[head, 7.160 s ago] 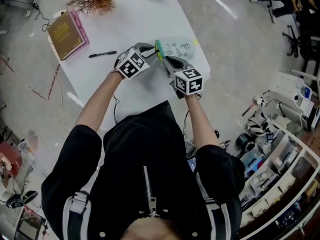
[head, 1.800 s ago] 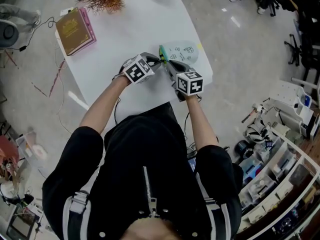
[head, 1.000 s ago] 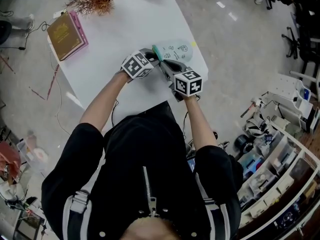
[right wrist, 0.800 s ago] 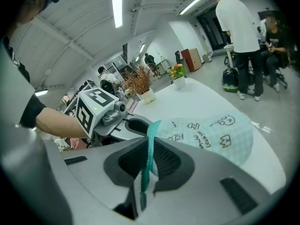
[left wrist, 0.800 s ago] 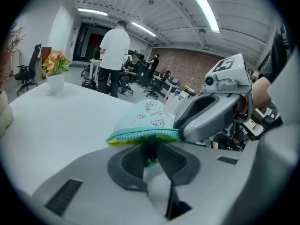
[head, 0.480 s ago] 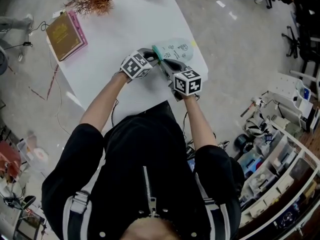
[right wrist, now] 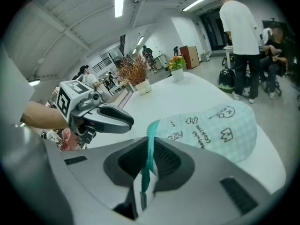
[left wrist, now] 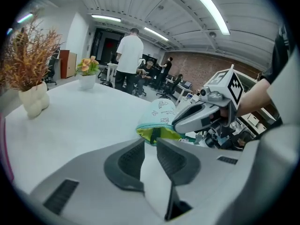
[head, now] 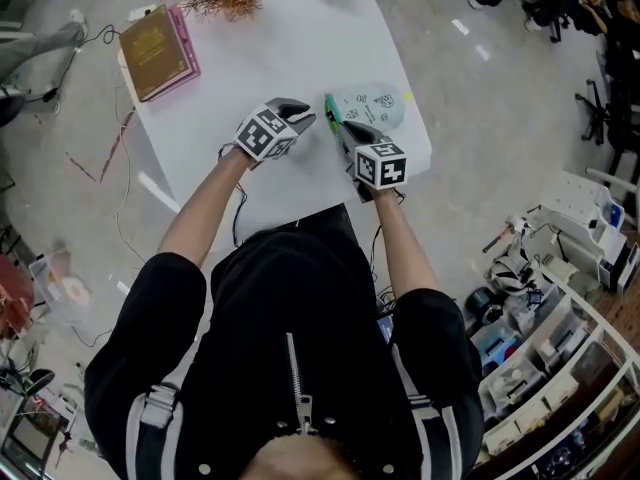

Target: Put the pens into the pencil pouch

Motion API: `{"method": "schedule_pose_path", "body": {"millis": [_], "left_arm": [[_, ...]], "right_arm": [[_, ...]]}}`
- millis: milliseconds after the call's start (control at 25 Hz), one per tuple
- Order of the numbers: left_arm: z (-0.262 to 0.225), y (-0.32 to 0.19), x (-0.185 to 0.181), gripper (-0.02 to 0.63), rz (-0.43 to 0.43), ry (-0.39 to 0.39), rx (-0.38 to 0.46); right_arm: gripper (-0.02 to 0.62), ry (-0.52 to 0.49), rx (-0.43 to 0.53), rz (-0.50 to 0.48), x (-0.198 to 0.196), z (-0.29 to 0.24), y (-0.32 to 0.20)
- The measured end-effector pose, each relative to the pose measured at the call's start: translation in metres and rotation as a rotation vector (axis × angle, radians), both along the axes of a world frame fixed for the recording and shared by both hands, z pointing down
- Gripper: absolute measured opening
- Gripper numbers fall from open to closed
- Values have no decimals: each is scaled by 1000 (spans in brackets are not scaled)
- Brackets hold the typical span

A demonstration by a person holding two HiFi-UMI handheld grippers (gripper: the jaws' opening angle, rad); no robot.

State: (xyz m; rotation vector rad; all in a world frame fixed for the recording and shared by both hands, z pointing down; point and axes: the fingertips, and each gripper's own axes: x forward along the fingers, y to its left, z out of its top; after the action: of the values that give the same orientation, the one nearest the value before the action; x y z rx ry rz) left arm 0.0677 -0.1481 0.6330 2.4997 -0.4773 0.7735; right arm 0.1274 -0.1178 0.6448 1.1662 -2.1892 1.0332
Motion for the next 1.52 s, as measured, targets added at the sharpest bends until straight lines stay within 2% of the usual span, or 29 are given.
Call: {"method": "schedule_pose_path", "body": {"millis": [360, 560, 840, 1040, 1200, 1360, 1520], "left_arm": [[-5, 13, -54, 76, -122, -12, -3], [-13, 24, -77, 76, -174, -9, 10], [-28, 36, -105, 76, -238, -4, 48], [-50, 40, -123, 76, -291, 2, 127], [-77, 41, -143, 75, -372, 13, 216], [-111, 39, -164, 75, -478, 43, 296], [-140, 44, -175, 55, -517, 72, 371]], "right_arm": [[49, 85, -33, -61, -5, 41, 13], [58, 119, -34, -39, -4, 44, 14], [125, 137, -19, -47, -9, 53, 15], [138, 166, 55, -24, -10, 31, 14], [135, 132, 138, -5, -21, 1, 14], [89, 86, 256, 23, -35, -52, 13], [32, 40, 357, 53, -45, -93, 15]]}}
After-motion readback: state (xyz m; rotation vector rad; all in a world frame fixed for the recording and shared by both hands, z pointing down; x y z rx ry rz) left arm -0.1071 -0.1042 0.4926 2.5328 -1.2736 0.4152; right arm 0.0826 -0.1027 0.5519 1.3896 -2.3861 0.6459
